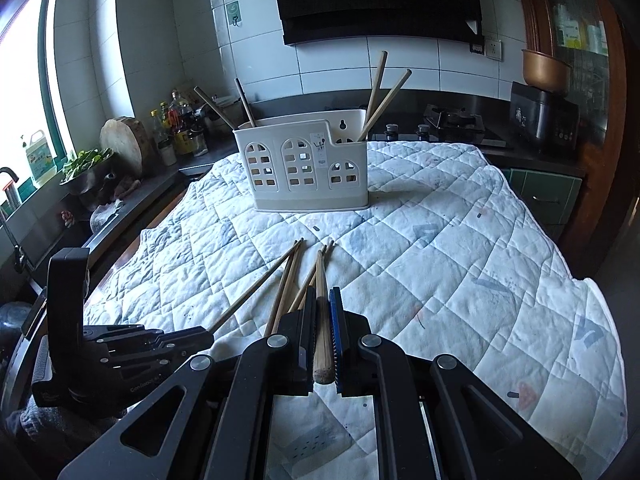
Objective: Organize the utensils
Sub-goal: 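Close the left tool on a chopstick while the right tool grasps another chopstick, then lift both held chopsticks and lower them upright into the white caddy, then open both tools to release the chopsticks into the caddy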
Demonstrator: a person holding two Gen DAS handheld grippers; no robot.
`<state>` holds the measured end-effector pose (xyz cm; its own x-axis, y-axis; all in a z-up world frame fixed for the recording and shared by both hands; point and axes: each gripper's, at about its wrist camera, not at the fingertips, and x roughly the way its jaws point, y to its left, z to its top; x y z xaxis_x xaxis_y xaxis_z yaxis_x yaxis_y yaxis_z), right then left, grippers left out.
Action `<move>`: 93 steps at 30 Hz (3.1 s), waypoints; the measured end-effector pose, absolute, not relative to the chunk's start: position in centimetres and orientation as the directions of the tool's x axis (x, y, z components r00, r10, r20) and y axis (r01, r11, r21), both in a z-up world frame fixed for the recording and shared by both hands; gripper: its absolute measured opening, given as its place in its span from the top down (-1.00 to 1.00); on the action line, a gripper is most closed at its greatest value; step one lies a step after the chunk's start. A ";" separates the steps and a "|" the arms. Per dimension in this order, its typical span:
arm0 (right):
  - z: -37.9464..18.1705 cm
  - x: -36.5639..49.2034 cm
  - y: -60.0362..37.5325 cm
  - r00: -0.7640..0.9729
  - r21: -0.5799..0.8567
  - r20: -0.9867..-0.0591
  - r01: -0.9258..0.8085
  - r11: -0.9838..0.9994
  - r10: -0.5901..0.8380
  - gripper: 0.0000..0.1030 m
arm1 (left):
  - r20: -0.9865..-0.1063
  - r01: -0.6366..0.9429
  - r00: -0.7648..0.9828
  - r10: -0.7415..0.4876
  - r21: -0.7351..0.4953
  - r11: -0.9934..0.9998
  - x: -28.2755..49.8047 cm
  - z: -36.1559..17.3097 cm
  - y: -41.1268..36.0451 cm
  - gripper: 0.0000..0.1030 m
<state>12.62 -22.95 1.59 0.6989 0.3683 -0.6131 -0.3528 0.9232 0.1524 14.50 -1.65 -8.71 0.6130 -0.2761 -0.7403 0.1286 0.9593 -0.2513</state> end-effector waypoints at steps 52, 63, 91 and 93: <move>16.7 30.9 -21.2 0.696 0.076 -0.610 -0.423 0.903 0.377 0.87 | -0.427 0.218 0.871 -0.244 -0.110 0.970 23.1 15.6 2.7 0.89; 13.3 33.4 -19.4 0.652 0.069 -0.661 -0.442 0.895 0.372 0.87 | -0.462 0.125 0.873 -0.154 -0.093 0.988 29.5 15.5 3.4 0.89; 12.7 33.6 -19.4 0.670 0.059 -0.644 -0.438 0.897 0.370 0.71 | -0.575 0.099 0.805 -0.145 -0.111 0.989 33.8 10.1 3.4 0.82; 13.1 33.0 -19.6 0.679 0.056 -0.633 -0.439 0.897 0.372 0.66 | -0.566 0.097 0.812 -0.143 -0.110 0.989 33.4 10.5 3.4 0.82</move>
